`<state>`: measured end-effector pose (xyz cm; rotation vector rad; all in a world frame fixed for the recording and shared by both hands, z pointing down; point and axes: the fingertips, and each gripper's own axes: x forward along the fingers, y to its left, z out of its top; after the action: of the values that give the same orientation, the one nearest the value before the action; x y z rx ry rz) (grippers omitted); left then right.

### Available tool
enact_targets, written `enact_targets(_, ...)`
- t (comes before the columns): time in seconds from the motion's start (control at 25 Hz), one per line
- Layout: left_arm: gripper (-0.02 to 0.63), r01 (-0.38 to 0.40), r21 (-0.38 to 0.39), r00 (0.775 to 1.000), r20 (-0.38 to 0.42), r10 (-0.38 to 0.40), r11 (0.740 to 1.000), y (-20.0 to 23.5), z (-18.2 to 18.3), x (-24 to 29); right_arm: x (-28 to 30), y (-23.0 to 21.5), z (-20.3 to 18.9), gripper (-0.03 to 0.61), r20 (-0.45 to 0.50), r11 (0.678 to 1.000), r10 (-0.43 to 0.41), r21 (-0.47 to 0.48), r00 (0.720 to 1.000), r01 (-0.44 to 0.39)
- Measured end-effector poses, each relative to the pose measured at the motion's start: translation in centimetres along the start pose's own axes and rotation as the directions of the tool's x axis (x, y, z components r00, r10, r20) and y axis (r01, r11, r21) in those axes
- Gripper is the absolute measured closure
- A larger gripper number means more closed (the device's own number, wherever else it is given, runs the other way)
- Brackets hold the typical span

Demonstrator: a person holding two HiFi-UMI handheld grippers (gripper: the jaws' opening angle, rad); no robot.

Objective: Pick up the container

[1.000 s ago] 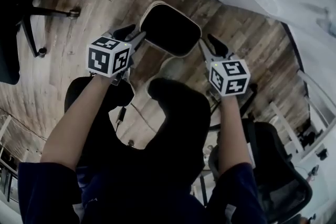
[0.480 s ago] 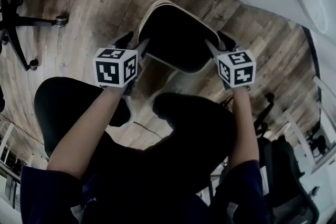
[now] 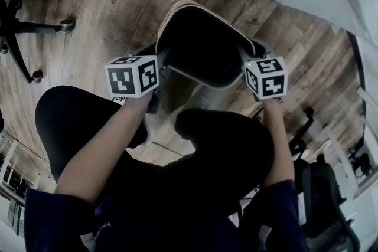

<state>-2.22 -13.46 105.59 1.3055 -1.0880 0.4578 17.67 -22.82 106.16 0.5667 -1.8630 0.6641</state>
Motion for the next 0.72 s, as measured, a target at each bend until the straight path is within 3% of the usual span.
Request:
enact_targets(0.12, 0.471, -0.020, 0.018, 1.000, -0.001, 0.020, 1.000, 0.0, 0.1, 0.1, 0.0, -0.2, 0.0, 0.511, -0.027, 0.999, -0.051, -0.017, 0.998, 0.050)
enact_targets(0.24, 0.472, -0.039, 0.088, 0.999, -0.018, 0.041, 0.995, -0.1, 0.0, 0.1, 0.0, -0.1, -0.3, 0.523, -0.046, 0.997, -0.077, -0.026, 0.996, 0.076)
enact_targets(0.4, 0.492, -0.072, 0.128, 0.997, -0.031, 0.076, 0.989, -0.1, 1.2, -1.2, -1.6, 0.5, 1.2, 0.526, -0.023, 0.992, -0.114, -0.047, 0.993, 0.113)
enact_targets(0.56, 0.497, -0.065, 0.187, 0.998, 0.010, 0.064, 0.980, -2.9, 4.8, -6.2, -7.4, 1.1, 5.4, 0.525, 0.019, 0.986, -0.161, -0.028, 0.987, 0.162)
enact_targets(0.72, 0.499, -0.061, 0.228, 0.998, 0.001, 0.062, 0.972, -6.4, 6.9, -14.0, -14.8, 3.6, 9.1, 0.525, 0.032, 0.985, -0.173, -0.010, 0.984, 0.174)
